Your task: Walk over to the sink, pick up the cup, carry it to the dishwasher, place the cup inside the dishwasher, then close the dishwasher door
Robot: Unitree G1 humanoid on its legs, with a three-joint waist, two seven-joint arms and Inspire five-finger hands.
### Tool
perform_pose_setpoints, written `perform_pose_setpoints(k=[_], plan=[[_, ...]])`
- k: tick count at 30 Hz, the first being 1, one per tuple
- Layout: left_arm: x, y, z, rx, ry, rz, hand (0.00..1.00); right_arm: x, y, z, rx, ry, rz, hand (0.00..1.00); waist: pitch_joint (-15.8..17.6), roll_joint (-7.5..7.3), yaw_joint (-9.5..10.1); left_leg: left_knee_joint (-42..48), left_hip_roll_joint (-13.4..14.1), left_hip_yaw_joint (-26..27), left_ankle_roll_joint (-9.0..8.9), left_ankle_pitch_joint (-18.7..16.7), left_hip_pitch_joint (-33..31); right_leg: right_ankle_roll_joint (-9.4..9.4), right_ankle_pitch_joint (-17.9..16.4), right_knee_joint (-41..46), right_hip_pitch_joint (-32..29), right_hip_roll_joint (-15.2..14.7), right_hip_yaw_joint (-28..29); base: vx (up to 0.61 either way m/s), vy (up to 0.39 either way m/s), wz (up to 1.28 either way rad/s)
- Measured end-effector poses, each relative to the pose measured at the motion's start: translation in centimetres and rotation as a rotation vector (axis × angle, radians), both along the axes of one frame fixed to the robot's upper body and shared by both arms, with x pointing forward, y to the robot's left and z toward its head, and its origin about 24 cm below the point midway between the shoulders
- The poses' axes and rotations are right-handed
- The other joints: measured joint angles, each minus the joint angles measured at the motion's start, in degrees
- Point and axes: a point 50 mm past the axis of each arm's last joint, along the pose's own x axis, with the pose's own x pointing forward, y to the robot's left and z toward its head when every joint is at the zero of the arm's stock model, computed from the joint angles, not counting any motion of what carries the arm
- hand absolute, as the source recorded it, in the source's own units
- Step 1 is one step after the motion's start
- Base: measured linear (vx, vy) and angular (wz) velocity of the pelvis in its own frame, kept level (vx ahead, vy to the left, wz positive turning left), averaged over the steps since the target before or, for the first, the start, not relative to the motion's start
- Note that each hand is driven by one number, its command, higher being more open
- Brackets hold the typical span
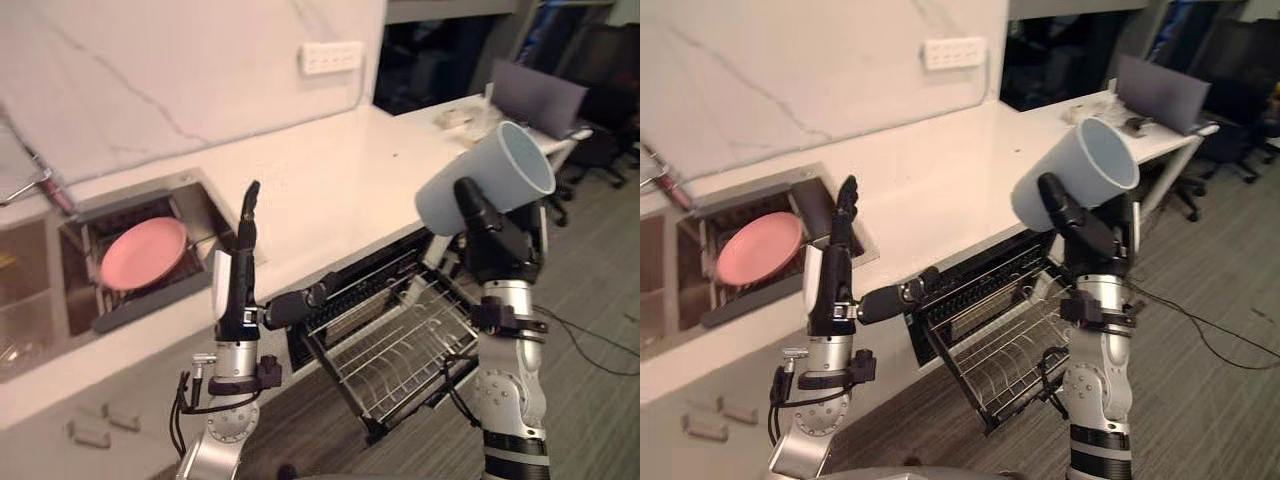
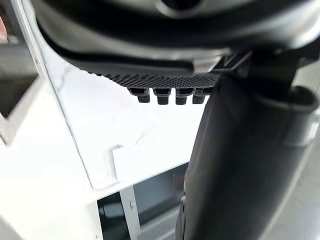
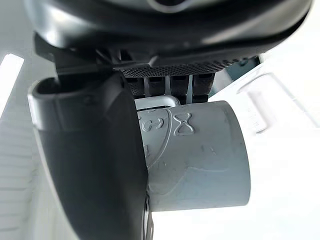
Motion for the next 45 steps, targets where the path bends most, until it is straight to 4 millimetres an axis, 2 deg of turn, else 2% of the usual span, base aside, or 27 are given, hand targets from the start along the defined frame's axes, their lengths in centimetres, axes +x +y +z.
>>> perform_pose_setpoints(k=[2, 3, 4, 5, 7, 9, 13, 19, 22, 25, 31, 37, 40, 45], plan=[[-0.5, -0.7, -0.7, -0.106, 0.078, -0.169, 1.0, -0.5, -2.2, 0.7, -0.056, -0.008, -0.069, 0.0, 0.0, 0.8, -0.05, 2.7, 2.2, 7.9, -0.11, -2.3, -2.2, -0.05, 0.0, -0.3, 0.0, 0.0, -2.5, -0.03, -0.019, 0.48], [-0.6, -1.1, -1.0, -0.131, 0.103, -0.227, 1.0, -0.6, -2.9, 1.0, -0.071, -0.012, -0.089, 0.0, 0.0, 0.61, -0.13, 3.1, 2.5, 9.9, 0.19, -3.0, -2.6, -0.09, 0.0, -0.7, 0.0, -0.7, -3.1, 0.02, 0.033, 0.51], [-0.8, -2.3, -2.0, -0.176, 0.177, -0.374, 1.0, -0.9, -4.4, 1.7, -0.099, -0.026, -0.145, 0.0, -0.1, 1.41, -0.41, 8.5, 4.8, 14.8, 1.68, -3.7, -4.4, 0.09, -0.2, 0.0, -0.9, -1.0, -4.1, 0.07, 0.035, 0.37], [-1.1, -3.2, -2.6, -0.194, 0.217, -0.458, 1.0, -0.8, -5.0, 2.0, -0.101, -0.028, -0.168, 0.0, -0.4, 2.7, -1.14, 7.7, 5.4, 15.0, -1.75, -2.6, -4.0, 0.28, -0.8, 1.0, -1.0, -0.5, -4.4, 0.07, 0.026, 0.35], [-1.7, -4.7, -3.7, -0.19, 0.293, -0.608, 1.0, -0.9, -5.5, 1.9, -0.082, -0.021, -0.208, 0.0, -0.7, 2.87, -2.92, 1.6, 4.0, 13.7, -1.71, 0.6, -1.7, 0.32, -0.9, 1.5, -0.9, -1.1, -5.3, 0.04, 0.026, 0.33], [-2.1, -5.9, -4.0, -0.162, 0.321, -0.745, 1.0, -1.0, -5.7, 1.7, -0.06, -0.014, -0.236, 0.0, -0.7, 2.93, -4.53, -2.4, 3.3, 12.5, -1.51, 3.1, -1.0, 0.36, -0.9, 1.6, -1.3, -1.2, -6.6, 0.02, 0.029, 0.34], [-1.5, -6.1, -3.7, -0.195, 0.328, -0.827, 1.0, -1.1, -5.5, 0.4, -0.05, 0.044, -0.259, 0.0, -0.7, 3.04, -4.59, -2.4, 3.0, 12.7, -1.47, 3.1, -0.3, 0.4, -0.8, 2.0, -1.1, -1.6, -6.2, 0.0, 0.02, 0.01], [-1.2, -5.9, -4.2, -0.299, 0.395, -0.866, 1.0, -1.9, -4.9, -2.6, -0.143, 0.23, -0.242, 0.0, -0.7, 3.08, -4.73, -2.5, 2.9, 12.9, -1.45, 2.9, 0.2, 0.53, -0.8, 2.5, -1.1, -1.8, -5.1, -0.05, 0.022, -0.05], [-1.6, -6.5, -5.1, -0.311, 0.464, -0.927, 1.0, -1.9, -4.9, -3.6, -0.159, 0.296, -0.23, 0.0, -0.8, 3.27, -4.94, -2.5, 3.0, 13.3, -1.42, 3.2, 0.1, 0.6, -0.7, 2.4, -1.5, -1.6, -4.6, -0.06, 0.006, -0.08], [-2.3, -7.4, -7.2, -0.326, 0.624, -0.992, 1.0, -1.7, -4.7, -4.9, -0.174, 0.372, -0.198, 0.0, -0.9, 3.43, -5.12, -2.5, 3.4, 14.1, -1.66, 3.7, 0.1, 0.55, -0.1, 1.6, -1.8, -1.2, -3.8, -0.02, -0.005, -0.13], [-3.1, -6.9, -10.9, -0.297, 0.867, -0.936, 1.0, -1.4, -4.4, -6.2, -0.307, 0.5, -0.131, 0.0, -0.9, 3.36, -5.64, -2.5, 3.4, 14.8, -1.21, 4.2, -0.3, 0.52, 1.3, 0.1, -1.9, -0.8, -3.3, 0.01, 0.0, -0.06], [-4.0, -3.3, -13.7, -0.319, 0.999, -0.703, 1.0, -1.0, -3.4, -8.0, -0.398, 0.611, 0.042, 0.0, -0.9, 3.25, -5.2, -2.5, 3.3, 14.3, -1.09, 4.4, -0.4, 0.57, 1.5, 0.1, -1.8, -1.0, -3.6, -0.01, 0.004, 0.04], [-4.4, -2.0, -14.7, -0.329, 1.042, -0.602, 1.0, -1.3, -3.8, -10.2, -0.387, 0.72, 0.085, 0.0, -0.5, 2.64, -4.3, -2.5, 3.2, 12.9, -1.24, 4.5, -0.8, 0.56, 1.5, -0.3, -1.1, -1.2, -5.0, -0.03, 0.01, 0.24], [-6.2, 0.7, -17.0, -0.326, 1.153, -0.468, 1.0, -2.4, -4.0, -15.4, -0.419, 0.991, 0.15, 0.0, -0.3, 2.28, -2.88, -2.5, 2.5, 9.6, -1.48, 4.9, -1.7, 0.85, 0.7, -1.7, 0.3, -1.2, -8.7, -0.02, 0.0, 0.32]])
